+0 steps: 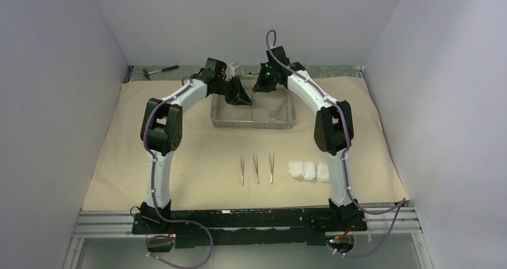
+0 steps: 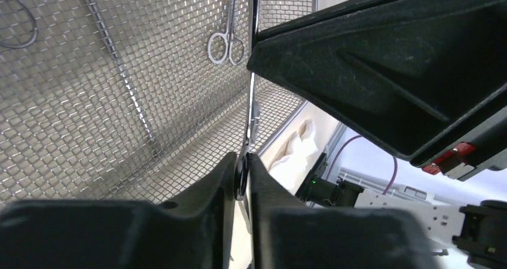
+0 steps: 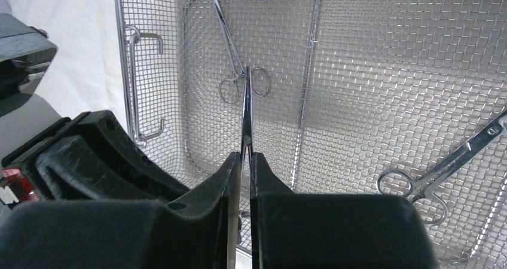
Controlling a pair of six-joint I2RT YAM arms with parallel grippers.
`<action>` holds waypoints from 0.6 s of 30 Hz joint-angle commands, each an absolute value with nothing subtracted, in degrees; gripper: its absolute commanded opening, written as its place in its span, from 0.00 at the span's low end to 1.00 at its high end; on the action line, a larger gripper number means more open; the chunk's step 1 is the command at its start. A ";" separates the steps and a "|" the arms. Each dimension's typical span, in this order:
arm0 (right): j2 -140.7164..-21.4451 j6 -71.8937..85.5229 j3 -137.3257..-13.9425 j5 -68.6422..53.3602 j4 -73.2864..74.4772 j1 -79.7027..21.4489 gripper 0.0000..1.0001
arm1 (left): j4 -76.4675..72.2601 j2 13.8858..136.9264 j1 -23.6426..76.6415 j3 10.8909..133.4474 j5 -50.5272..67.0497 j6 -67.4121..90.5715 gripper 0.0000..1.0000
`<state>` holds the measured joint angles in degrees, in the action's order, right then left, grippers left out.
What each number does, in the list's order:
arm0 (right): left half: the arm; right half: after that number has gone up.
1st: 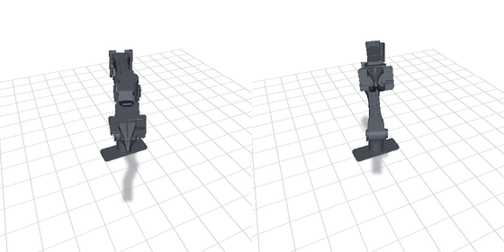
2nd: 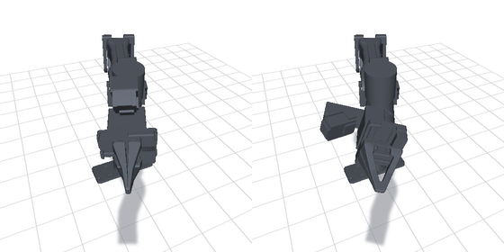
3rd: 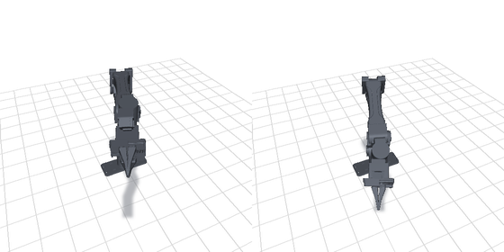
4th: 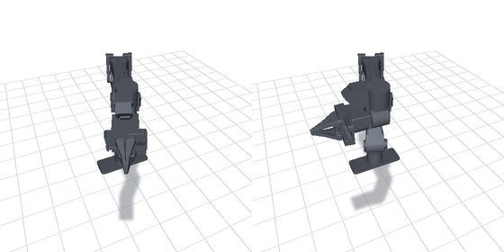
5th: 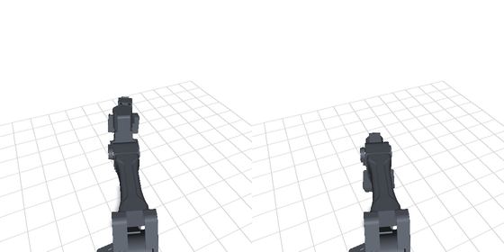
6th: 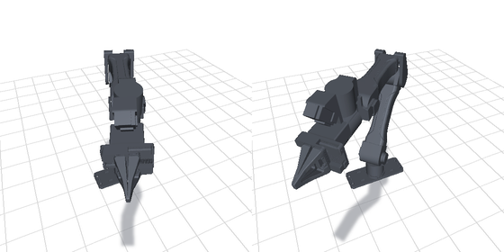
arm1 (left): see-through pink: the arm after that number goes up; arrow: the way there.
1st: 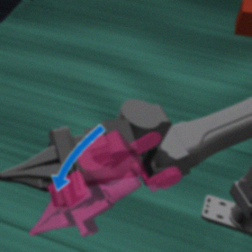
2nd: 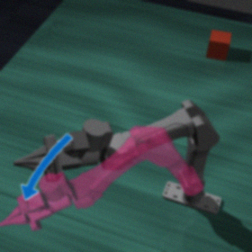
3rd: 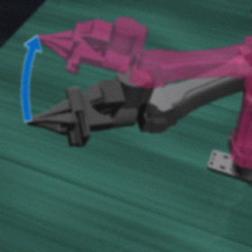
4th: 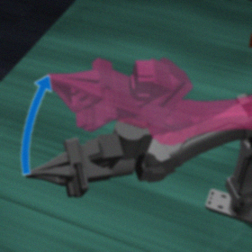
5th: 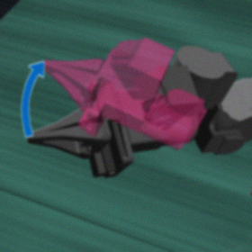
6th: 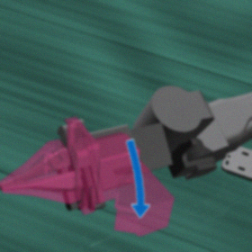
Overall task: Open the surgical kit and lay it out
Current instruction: Pick up the medical item from the container.
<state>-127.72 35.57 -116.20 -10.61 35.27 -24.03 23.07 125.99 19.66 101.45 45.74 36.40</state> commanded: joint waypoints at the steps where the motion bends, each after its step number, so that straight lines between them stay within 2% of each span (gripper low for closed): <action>1: -123.58 37.42 -115.67 -12.13 32.82 -23.82 0.00 | 20.14 124.72 20.00 102.75 49.75 38.18 0.07; 2: -123.51 37.44 -115.90 -12.01 33.19 -23.82 0.00 | 20.21 124.33 20.03 102.70 49.84 38.01 0.00; 3: -123.49 37.33 -116.23 -11.92 33.71 -23.82 0.02 | 20.60 123.83 20.04 102.66 49.77 37.59 0.00; 7: -122.08 36.33 -117.15 -10.21 35.78 -23.73 0.40 | 25.11 121.19 19.87 102.38 47.92 34.39 0.00; 9: -119.74 35.73 -116.02 -9.35 36.03 -23.65 0.50 | 26.95 119.12 19.58 101.25 47.31 32.80 0.00; 14: -112.46 34.90 -110.81 -8.01 35.34 -23.21 0.62 | 30.93 111.35 18.90 95.69 46.07 29.89 0.00; 18: -107.83 35.60 -106.94 -6.26 35.91 -22.86 0.64 | 33.46 102.04 18.90 87.36 43.08 27.68 0.00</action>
